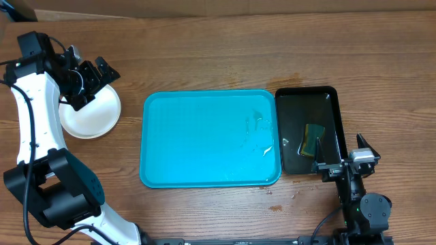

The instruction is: Clean dirty plates on tray and stack at the side

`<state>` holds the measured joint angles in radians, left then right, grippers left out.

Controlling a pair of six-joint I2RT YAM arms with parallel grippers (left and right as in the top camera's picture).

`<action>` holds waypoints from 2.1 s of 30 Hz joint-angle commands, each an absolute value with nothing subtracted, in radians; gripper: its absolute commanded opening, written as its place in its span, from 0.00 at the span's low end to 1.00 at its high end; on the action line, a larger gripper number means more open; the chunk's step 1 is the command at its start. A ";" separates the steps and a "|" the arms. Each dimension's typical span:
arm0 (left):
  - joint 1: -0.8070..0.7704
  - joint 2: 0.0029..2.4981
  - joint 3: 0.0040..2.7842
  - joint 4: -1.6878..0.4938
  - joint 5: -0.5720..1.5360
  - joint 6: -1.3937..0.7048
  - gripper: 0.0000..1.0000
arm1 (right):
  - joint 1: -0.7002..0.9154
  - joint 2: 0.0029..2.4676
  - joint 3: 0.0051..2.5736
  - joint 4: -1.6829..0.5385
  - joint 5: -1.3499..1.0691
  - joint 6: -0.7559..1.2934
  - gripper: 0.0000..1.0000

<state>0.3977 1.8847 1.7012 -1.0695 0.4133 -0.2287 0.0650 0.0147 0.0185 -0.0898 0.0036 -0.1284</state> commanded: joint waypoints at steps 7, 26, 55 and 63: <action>0.286 1.760 1.717 -1.069 0.334 -0.209 1.00 | 0.061 0.003 0.008 -0.084 -0.002 -0.132 1.00; 0.091 1.027 1.707 -1.091 0.286 -0.184 1.00 | 0.061 0.003 0.008 -0.084 -0.002 -0.132 1.00; 0.091 0.164 0.338 0.331 0.146 -0.285 1.00 | 0.061 0.003 0.008 -0.084 -0.002 -0.132 1.00; 0.086 0.002 0.118 0.388 0.093 -0.296 1.00 | 0.061 0.003 0.008 -0.084 -0.002 -0.132 1.00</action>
